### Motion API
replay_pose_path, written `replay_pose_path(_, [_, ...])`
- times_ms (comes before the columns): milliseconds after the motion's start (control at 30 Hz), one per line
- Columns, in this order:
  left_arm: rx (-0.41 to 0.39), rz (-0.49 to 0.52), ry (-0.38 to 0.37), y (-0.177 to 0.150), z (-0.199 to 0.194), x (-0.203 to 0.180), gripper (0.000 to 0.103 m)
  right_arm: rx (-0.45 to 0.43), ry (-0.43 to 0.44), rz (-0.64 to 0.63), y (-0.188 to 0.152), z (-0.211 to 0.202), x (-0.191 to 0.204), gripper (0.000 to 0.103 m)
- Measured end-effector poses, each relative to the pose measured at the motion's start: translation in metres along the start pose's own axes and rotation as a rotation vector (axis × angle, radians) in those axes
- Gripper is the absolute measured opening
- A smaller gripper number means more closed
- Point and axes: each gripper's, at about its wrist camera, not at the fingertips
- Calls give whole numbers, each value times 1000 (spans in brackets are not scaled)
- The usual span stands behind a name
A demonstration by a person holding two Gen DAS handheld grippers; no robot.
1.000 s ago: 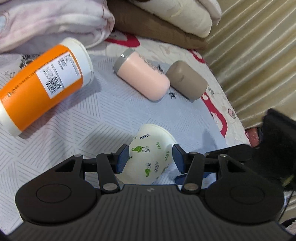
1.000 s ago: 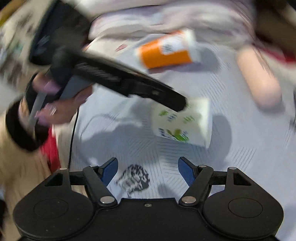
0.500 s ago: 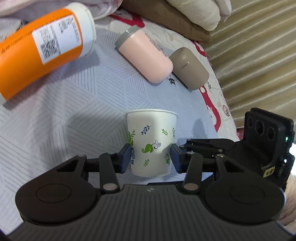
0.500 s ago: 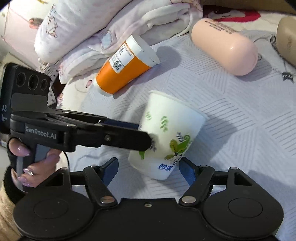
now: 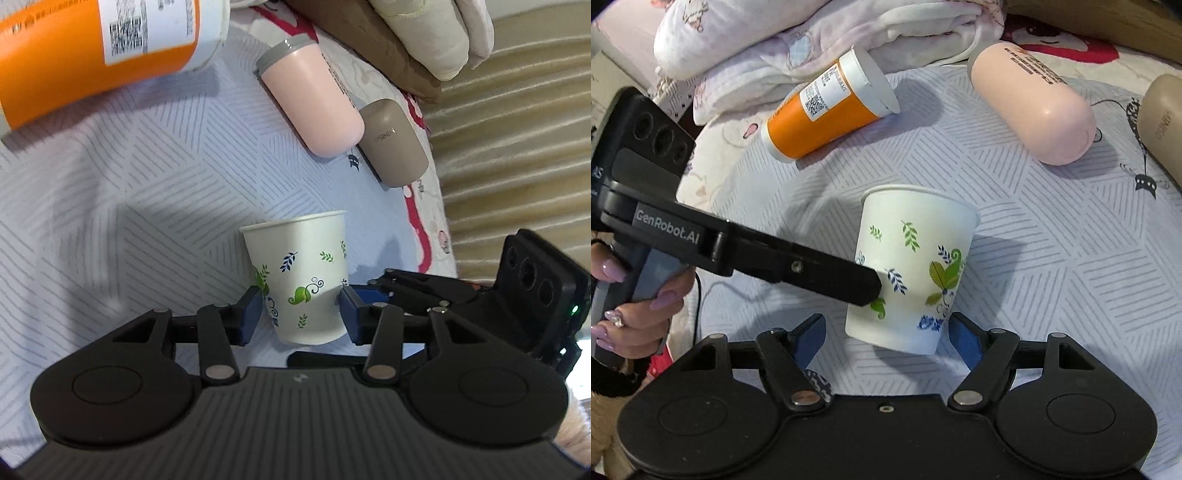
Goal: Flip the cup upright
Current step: 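Hold the upright cup with both grippers and lower it onto the cloth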
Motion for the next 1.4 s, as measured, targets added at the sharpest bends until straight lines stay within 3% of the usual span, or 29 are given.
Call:
replay_pose_path(133, [-18, 2, -5, 4, -6, 0, 54, 12, -4, 0, 7, -6, -3, 84])
replay_pose_path(367, [-50, -29, -5, 8, 0, 5, 55, 34, -10, 21, 22, -4, -6, 84])
replay_pose_path(500, [-62, 9, -23, 4, 2, 2, 51, 34, -38, 1, 24, 0, -4, 68])
replay_pose_path(1000, [-116, 122, 53, -18, -11, -24, 49, -28, -57, -71, 10, -9, 11, 66])
replay_pose_path(1167, [-185, 231, 116, -33, -34, -50, 49, -124, -54, -133, 0, -24, 27, 65])
replay_pose_path(1400, [-322, 397, 144, -69, -72, -79, 48, -338, -106, -329, -27, -55, 63, 65])
Point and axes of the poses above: each gripper's, at about its wrist camera, not at the fingertips, and z roughly the way its jaws point, x to its left, y to its top, and after that the axes turned 3 degrees about -z, right-handed
